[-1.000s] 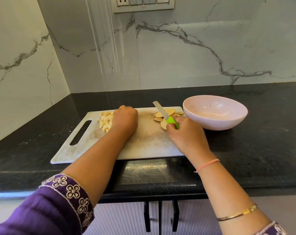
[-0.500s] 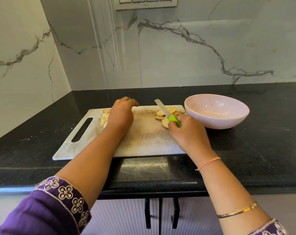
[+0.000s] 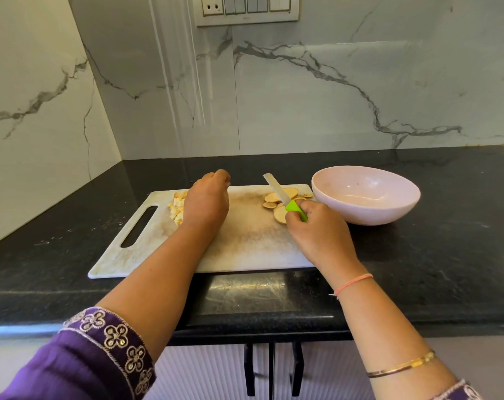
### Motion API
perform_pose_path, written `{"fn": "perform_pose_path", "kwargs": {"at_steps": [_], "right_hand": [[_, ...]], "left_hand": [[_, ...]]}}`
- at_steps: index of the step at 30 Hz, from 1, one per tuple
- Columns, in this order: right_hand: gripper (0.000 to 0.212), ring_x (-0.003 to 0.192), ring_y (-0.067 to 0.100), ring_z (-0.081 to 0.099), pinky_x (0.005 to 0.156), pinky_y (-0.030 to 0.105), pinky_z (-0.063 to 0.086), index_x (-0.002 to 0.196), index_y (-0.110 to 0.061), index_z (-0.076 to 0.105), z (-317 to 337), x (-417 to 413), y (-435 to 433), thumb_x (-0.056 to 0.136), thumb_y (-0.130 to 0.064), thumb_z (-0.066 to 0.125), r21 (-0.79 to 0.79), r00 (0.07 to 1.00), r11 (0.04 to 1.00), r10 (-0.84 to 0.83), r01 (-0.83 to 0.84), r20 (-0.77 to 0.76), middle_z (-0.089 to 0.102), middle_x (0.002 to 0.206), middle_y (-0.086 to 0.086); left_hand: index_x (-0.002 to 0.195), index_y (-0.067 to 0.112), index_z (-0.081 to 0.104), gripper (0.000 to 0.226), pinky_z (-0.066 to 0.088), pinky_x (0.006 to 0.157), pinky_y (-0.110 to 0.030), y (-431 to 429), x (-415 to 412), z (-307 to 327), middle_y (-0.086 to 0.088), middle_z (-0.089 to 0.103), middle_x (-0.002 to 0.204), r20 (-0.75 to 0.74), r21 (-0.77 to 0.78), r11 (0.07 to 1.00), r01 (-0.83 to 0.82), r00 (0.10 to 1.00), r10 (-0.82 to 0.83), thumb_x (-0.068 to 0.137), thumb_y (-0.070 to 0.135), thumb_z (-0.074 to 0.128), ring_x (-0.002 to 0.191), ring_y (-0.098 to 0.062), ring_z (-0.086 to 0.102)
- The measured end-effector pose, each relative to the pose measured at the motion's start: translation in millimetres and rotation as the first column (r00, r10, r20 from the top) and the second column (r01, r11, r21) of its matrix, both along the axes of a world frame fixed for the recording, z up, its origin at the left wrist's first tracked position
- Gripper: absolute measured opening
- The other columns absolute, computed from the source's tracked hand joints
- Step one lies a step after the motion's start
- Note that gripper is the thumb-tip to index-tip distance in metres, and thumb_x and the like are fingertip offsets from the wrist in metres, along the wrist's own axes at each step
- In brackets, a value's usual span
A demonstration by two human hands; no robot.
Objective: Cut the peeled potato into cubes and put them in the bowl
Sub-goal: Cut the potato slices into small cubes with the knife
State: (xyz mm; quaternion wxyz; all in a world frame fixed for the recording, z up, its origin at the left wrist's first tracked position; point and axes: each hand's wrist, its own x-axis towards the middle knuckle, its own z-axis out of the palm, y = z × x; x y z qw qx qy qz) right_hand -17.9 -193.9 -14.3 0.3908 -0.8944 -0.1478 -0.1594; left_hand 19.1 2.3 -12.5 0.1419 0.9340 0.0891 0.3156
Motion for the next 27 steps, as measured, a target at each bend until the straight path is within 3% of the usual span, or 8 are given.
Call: {"fn": "perform_pose_path", "kwargs": {"at_steps": [7,13,19,23,27], "right_hand": [[0.033,0.063,0.014,0.052,0.052,0.024,0.035,0.119,-0.009,0.062,2,1,1,0.096,-0.026,0.044,0.006,1.0,1.0,0.004,-0.004,0.002,0.056,0.077,0.001],[0.032,0.068,0.021,0.057,0.061,0.032,0.044,0.115,-0.007,0.062,4,-3,0,0.096,-0.025,0.044,0.015,1.0,1.0,-0.013,0.014,-0.016,0.054,0.073,0.0],[0.033,0.073,0.026,0.057,0.067,0.036,0.047,0.114,-0.003,0.061,5,-3,2,0.093,-0.023,0.044,0.019,1.0,1.0,-0.021,0.021,-0.009,0.059,0.081,0.008],[0.033,0.076,0.026,0.058,0.07,0.037,0.049,0.113,-0.003,0.061,4,-3,2,0.094,-0.024,0.045,0.021,1.0,1.0,-0.023,0.023,0.006,0.065,0.092,0.012],[0.033,0.078,0.026,0.059,0.073,0.039,0.051,0.114,-0.003,0.061,6,-2,1,0.094,-0.024,0.044,0.012,1.0,1.0,-0.026,0.026,0.009,0.066,0.097,0.013]], "left_hand": [[0.129,0.016,0.054,0.042,0.039,0.1,-0.035,0,1,2,-0.007,0.053,0.129,-0.071,0.048,0.999,0.004,0.997,-0.001,0.092,-0.003,0.048,0.119,-0.027,0.047],[0.126,0.016,0.056,0.031,0.045,0.088,-0.028,-19,1,5,-0.003,0.061,0.12,-0.107,-0.074,0.989,0.128,0.985,-0.135,0.095,0.015,0.052,0.106,-0.019,0.057],[0.138,0.019,0.041,0.051,0.042,0.084,-0.025,-44,11,3,-0.001,0.058,0.129,-0.312,-0.237,0.954,0.181,0.916,-0.251,0.092,0.028,0.059,0.113,-0.019,0.056],[0.137,0.018,0.041,0.055,0.041,0.075,-0.022,-50,16,1,-0.001,0.06,0.125,-0.281,-0.333,0.924,0.185,0.917,-0.285,0.088,0.03,0.064,0.106,-0.016,0.059],[0.133,0.017,0.042,0.052,0.046,0.08,-0.026,-51,18,1,-0.002,0.063,0.121,-0.237,-0.335,0.922,0.193,0.93,-0.28,0.088,0.03,0.065,0.104,-0.018,0.06]]}}
